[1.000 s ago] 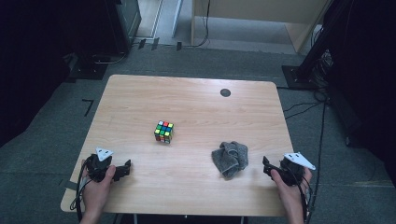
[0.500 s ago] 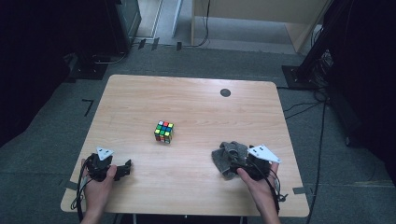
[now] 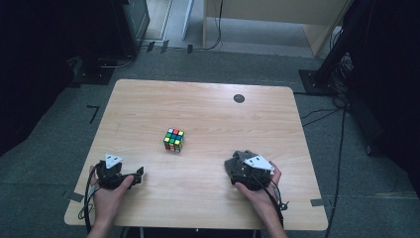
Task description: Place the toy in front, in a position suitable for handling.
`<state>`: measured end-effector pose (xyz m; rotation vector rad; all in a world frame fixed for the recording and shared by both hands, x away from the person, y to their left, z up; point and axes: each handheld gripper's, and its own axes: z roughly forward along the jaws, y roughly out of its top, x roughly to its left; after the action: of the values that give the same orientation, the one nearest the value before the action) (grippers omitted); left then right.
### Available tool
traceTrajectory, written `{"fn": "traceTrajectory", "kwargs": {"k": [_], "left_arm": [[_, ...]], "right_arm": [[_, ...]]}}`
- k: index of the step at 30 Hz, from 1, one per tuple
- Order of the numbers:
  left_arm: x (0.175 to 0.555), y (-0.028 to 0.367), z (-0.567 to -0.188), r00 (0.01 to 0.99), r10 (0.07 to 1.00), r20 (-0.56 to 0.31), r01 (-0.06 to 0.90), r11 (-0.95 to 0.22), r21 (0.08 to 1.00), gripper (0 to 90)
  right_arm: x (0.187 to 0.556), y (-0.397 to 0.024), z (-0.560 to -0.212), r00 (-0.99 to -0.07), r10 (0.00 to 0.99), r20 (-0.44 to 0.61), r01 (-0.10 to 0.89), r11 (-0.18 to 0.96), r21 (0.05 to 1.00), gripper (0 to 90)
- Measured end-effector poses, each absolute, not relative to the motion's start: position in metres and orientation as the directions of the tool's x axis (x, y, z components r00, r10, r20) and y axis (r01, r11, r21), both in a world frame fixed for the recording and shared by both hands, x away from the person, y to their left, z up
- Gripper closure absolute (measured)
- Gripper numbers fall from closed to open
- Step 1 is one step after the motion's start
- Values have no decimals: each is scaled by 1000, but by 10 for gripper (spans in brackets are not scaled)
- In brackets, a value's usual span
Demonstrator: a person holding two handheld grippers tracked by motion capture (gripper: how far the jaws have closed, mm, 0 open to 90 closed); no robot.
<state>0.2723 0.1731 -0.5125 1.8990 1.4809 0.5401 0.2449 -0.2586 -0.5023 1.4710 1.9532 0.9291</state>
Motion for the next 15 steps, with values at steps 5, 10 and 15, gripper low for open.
{"fn": "traceTrajectory", "kwargs": {"k": [5,10,15], "left_arm": [[277,160,-505,326,937,-121,667,-137,732,0],[284,138,-501,380,916,-129,649,-165,742,0],[296,117,-501,402,906,-132,641,-175,747,0]], "right_arm": [[243,-258,-505,-278,960,-42,599,207,774,159],[241,-262,-510,-251,966,-70,595,211,776,210],[240,-263,-512,-230,969,-93,591,215,778,233]]}}
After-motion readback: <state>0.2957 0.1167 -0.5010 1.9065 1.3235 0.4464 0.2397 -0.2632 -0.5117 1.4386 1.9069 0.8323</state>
